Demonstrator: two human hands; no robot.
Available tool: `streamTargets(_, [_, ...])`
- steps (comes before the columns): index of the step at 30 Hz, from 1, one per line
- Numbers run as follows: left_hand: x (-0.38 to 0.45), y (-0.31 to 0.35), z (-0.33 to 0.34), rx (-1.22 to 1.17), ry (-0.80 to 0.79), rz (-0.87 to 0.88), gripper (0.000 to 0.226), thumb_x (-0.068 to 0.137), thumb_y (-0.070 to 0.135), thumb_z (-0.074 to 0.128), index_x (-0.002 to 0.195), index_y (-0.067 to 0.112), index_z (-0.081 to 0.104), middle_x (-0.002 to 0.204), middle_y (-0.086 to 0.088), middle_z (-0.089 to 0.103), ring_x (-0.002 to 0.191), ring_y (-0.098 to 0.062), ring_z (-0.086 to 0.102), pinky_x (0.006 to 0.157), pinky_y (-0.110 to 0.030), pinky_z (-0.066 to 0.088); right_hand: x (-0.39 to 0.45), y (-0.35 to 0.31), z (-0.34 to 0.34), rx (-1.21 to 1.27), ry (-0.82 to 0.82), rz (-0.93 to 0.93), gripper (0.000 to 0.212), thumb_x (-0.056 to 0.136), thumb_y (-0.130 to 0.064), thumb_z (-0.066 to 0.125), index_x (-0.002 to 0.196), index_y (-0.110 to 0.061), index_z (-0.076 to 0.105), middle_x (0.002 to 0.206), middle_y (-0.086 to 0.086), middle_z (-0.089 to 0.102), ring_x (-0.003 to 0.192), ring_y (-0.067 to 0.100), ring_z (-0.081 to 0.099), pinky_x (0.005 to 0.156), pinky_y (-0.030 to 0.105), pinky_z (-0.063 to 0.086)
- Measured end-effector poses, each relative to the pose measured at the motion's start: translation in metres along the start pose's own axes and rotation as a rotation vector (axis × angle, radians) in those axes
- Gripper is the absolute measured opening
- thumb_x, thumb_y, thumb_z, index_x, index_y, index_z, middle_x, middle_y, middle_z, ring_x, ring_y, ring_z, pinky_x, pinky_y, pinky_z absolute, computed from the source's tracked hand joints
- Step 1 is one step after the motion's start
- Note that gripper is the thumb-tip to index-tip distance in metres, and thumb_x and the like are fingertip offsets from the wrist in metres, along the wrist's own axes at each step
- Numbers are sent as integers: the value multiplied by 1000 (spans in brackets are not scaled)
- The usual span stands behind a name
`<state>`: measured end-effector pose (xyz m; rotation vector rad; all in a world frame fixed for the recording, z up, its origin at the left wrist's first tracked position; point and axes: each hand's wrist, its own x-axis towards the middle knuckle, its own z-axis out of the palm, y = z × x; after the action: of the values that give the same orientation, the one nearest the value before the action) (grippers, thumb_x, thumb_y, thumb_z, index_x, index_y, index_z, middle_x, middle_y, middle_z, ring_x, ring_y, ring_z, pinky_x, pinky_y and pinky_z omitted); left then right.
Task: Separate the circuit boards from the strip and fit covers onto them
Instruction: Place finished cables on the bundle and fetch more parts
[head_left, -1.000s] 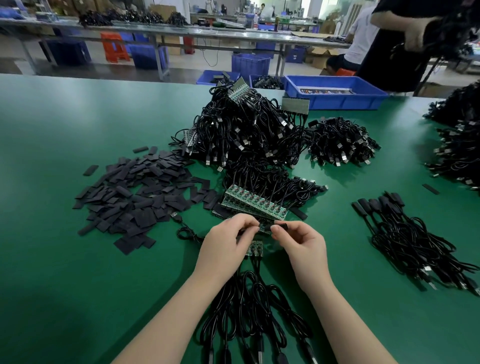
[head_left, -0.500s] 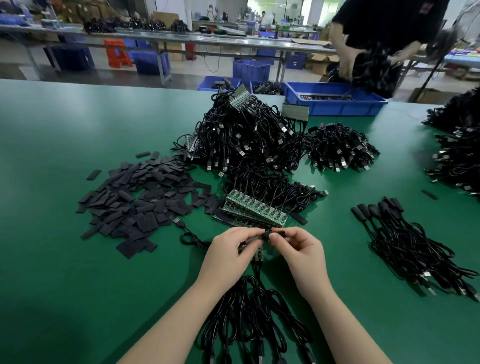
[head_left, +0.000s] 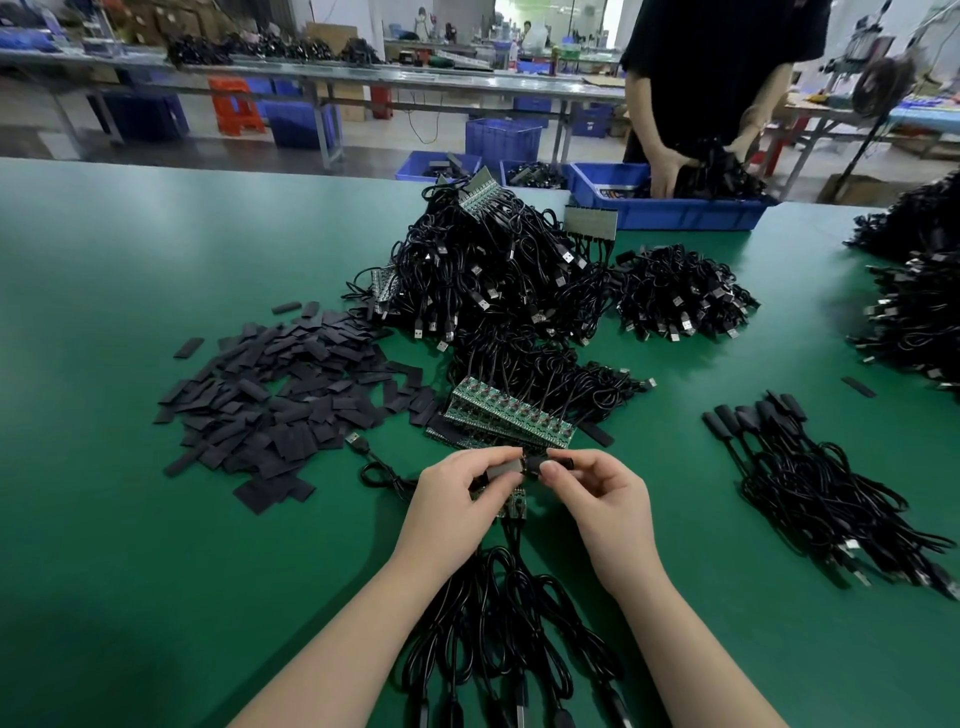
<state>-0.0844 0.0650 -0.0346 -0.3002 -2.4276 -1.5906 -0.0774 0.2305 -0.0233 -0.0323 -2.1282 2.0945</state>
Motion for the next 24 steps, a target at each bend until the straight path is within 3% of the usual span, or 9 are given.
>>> streamTargets(9, [0,-3,-1,-2,-8,25,38,89,22,70,100,58,64,99,30,67,98,8,62,85,-9,47,0,1,0,-14,-23,8,17,83,-17,77,85,-34,77,81,1,76,73,9,70,68,20,55])
streamTargets(15, [-1,-2,0,38,-8,48,22,96,36,55,113,47,63,96,29,69,92,7,65,77,-11,49,-1,0,0,8,-2,20,18,83,-18,77,87,-35,76,82,2,76,76,10,71,72,20,55])
streamTargets(19, [0,-2,0,122,-55,62,5,99,38,48,103,40,51,83,24,69,68,2,63,59,-12,43,0,0,0,5,-13,17,19,84,-16,77,85,-34,77,76,-2,75,70,6,66,67,18,53])
streamTargets(24, [0,-3,-1,118,-128,12,7,99,33,50,97,38,54,79,22,69,74,3,64,63,-8,40,-1,-1,0,-2,-75,-1,22,84,-12,76,85,-34,77,66,-9,69,62,-1,60,62,14,48])
